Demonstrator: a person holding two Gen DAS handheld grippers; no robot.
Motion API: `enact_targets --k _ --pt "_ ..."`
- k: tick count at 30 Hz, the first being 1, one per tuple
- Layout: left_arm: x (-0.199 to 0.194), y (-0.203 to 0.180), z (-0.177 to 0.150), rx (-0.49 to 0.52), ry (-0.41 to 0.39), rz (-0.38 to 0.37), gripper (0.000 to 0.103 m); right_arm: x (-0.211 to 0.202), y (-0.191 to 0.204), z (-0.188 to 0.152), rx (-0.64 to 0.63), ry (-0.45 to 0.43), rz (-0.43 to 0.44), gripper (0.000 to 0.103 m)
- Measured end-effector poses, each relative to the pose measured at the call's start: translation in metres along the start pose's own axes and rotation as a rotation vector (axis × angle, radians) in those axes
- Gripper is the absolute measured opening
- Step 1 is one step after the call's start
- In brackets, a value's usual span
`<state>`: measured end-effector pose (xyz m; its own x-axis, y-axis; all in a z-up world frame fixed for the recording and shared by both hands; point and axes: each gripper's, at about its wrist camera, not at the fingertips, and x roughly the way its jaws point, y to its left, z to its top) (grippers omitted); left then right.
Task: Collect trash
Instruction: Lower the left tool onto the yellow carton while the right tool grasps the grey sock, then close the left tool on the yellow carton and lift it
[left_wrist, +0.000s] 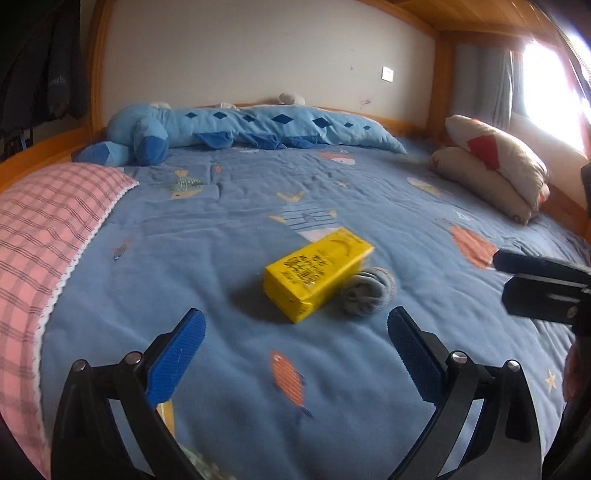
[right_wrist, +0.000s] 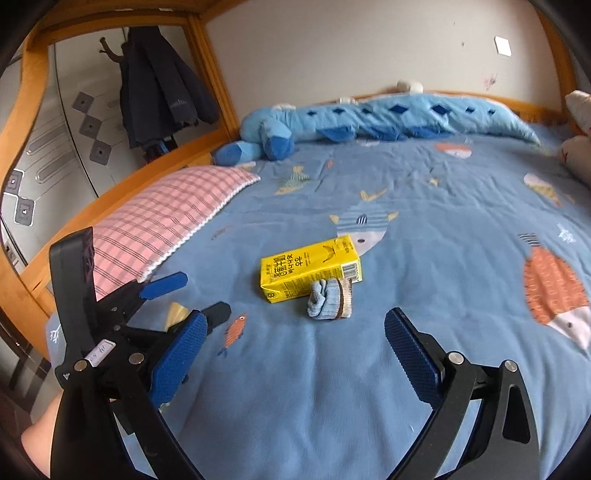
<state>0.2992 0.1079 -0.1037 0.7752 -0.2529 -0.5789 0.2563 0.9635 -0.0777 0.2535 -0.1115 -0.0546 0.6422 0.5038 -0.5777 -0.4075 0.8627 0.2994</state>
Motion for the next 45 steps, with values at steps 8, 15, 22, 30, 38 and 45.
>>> enact_targets --k 8,15,22,30,38,45 --pt "0.039 0.023 0.007 -0.003 0.051 -0.047 0.099 0.07 -0.014 0.005 0.008 0.143 0.011 0.07" --pt "0.057 0.021 0.008 0.028 0.092 -0.072 0.099 0.108 -0.026 0.009 0.014 0.187 -0.055 0.063" --pt "0.072 0.016 0.014 0.067 0.117 -0.075 0.099 0.111 -0.036 0.007 0.035 0.205 -0.005 0.038" --pt "0.107 0.001 0.025 0.179 0.2 -0.124 0.099 0.09 -0.046 0.003 0.067 0.198 0.024 0.039" --pt "0.131 -0.01 0.043 0.274 0.212 -0.179 0.091 0.084 -0.054 0.005 0.085 0.196 0.024 0.039" --pt "0.142 -0.018 0.037 0.264 0.28 -0.221 0.051 0.082 -0.054 0.005 0.075 0.191 0.024 0.039"
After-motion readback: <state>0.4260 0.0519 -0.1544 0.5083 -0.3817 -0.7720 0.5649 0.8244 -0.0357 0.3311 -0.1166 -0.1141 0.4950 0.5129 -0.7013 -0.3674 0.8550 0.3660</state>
